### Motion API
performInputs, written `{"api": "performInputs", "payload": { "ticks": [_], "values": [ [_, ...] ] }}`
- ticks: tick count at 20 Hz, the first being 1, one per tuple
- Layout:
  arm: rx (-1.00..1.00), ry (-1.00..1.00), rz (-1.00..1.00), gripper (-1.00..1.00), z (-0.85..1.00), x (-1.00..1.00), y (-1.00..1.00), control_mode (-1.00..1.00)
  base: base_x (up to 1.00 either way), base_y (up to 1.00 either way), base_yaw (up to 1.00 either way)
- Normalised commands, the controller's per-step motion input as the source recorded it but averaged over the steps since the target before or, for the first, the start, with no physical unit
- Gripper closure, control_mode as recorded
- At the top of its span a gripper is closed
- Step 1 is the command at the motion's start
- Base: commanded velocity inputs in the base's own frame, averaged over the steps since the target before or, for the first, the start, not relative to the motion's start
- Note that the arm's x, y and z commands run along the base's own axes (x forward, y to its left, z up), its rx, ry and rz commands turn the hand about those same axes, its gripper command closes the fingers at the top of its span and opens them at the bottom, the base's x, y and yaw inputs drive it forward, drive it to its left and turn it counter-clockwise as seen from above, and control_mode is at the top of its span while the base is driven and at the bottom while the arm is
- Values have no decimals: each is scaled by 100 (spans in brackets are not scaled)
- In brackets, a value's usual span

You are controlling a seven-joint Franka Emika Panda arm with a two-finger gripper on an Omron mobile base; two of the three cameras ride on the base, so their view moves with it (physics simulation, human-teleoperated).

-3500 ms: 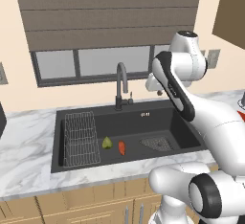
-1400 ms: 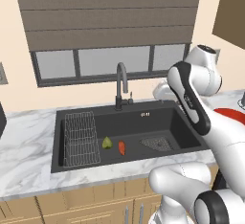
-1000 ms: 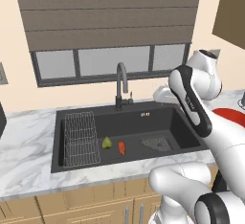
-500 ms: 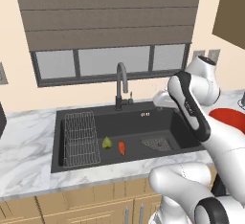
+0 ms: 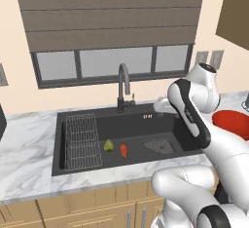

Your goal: Remove the sweet potato and lemon wedge from the sink. Then move the bowl and cup from the counter to the sink for washing.

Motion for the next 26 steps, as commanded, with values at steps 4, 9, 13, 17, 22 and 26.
{"api": "performInputs", "payload": {
  "ticks": [4,9,13,17,22,26],
  "values": [
    [0,-2,-1,-100,-19,4,2,-100,0,0,0],
    [0,-2,-1,-100,-20,5,3,-100,0,0,0],
    [0,-3,-1,-100,-20,8,5,-100,0,0,0],
    [0,-3,0,-100,-20,11,9,-100,0,0,0],
    [0,-5,0,-100,-19,13,12,-100,0,0,0],
    [0,-7,0,-100,-19,13,12,-100,0,0,0]
  ]
}}
